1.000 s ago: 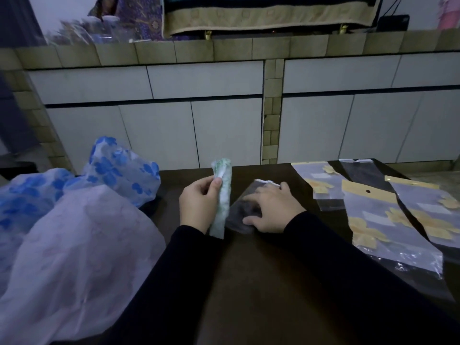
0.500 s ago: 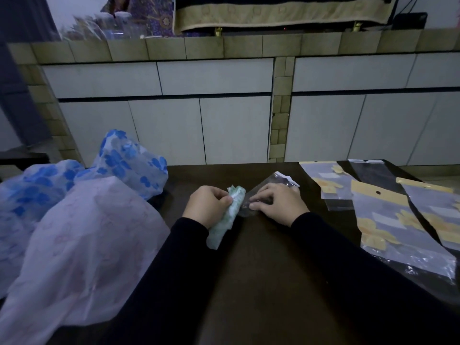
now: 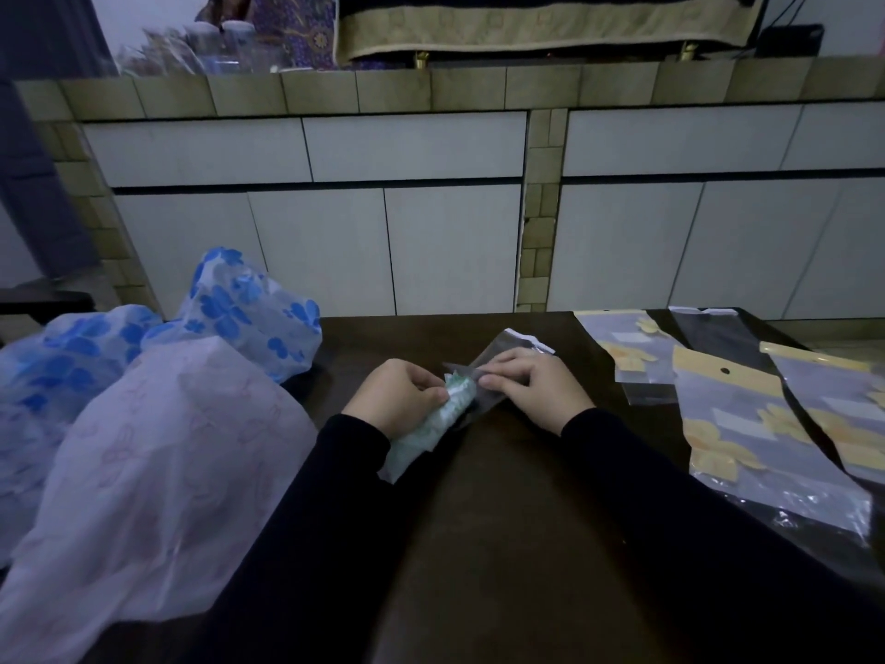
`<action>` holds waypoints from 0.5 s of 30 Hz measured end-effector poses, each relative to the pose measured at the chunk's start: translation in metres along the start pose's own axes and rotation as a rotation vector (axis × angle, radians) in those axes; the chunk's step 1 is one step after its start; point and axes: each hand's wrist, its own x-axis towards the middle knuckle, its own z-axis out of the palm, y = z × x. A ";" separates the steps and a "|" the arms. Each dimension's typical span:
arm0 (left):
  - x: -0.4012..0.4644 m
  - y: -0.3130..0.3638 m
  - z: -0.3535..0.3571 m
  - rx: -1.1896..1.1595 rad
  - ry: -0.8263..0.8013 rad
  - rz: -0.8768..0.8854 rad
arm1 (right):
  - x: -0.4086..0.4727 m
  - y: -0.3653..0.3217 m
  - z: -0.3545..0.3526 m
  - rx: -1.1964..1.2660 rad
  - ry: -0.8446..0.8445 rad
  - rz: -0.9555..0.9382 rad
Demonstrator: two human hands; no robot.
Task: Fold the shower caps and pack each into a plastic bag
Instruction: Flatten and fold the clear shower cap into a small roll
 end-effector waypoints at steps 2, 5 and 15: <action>0.000 -0.001 0.001 0.011 -0.043 0.036 | -0.001 -0.002 0.001 -0.055 -0.085 -0.069; -0.001 -0.002 0.003 -0.010 -0.104 0.066 | -0.004 -0.003 -0.002 -0.090 -0.215 -0.087; 0.004 -0.003 -0.005 -0.221 -0.175 -0.069 | -0.005 0.000 -0.013 -0.376 -0.111 -0.025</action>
